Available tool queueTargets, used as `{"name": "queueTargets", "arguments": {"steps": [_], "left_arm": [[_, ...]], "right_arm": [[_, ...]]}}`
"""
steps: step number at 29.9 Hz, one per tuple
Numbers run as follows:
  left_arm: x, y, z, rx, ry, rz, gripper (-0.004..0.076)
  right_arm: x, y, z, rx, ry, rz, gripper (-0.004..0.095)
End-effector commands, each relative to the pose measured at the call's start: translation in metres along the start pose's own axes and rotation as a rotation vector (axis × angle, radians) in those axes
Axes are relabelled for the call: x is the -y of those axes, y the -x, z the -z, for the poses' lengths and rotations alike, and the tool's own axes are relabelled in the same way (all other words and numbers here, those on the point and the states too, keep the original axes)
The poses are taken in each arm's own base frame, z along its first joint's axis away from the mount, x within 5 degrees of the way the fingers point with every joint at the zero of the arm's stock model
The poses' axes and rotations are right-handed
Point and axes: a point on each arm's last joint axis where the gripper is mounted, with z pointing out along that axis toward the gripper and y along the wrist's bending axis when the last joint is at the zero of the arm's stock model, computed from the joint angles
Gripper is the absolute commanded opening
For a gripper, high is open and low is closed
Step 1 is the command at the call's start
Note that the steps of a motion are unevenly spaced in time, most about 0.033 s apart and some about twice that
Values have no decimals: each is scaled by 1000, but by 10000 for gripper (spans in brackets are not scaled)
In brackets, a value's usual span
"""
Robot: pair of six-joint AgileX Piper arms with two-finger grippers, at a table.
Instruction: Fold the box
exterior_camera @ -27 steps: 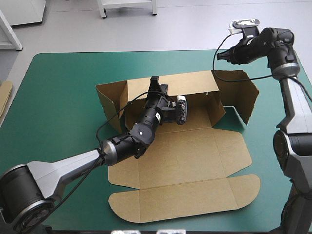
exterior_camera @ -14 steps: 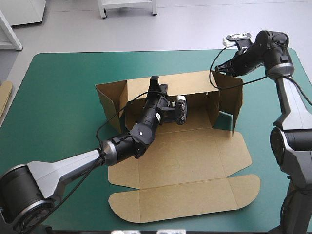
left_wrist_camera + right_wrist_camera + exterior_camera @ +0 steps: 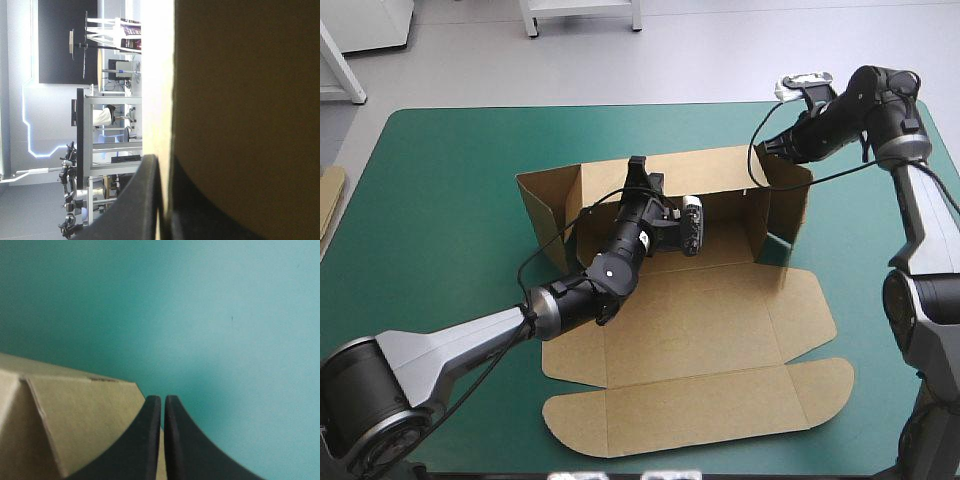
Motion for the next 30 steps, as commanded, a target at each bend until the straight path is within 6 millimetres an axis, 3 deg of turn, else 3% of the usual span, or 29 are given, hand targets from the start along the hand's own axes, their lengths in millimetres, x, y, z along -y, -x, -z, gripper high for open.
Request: {"name": "queueTargets", "arguments": {"steps": [1, 6, 11, 15, 22, 30], "left_arm": [[-18, -2, 8, -21, 50, 72, -8], [-18, -2, 8, -21, 50, 72, -8], [-18, -2, 8, -18, 49, 72, -8], [-18, -1, 8, -9, 43, 72, -8], [-18, -1, 8, -5, 41, 71, -8], [-18, -1, 8, -7, 42, 74, -8]], "right_arm": [[-9, -11, 31, 25, 14, 31, 28], [-24, -29, 42, 17, 103, 79, 77], [-37, -48, 49, 18, 193, 138, 228], [-37, -58, 42, 37, 192, 161, 339], [-42, -68, 31, 47, 266, 210, 343], [-50, -67, 40, 115, 320, 255, 343]]}}
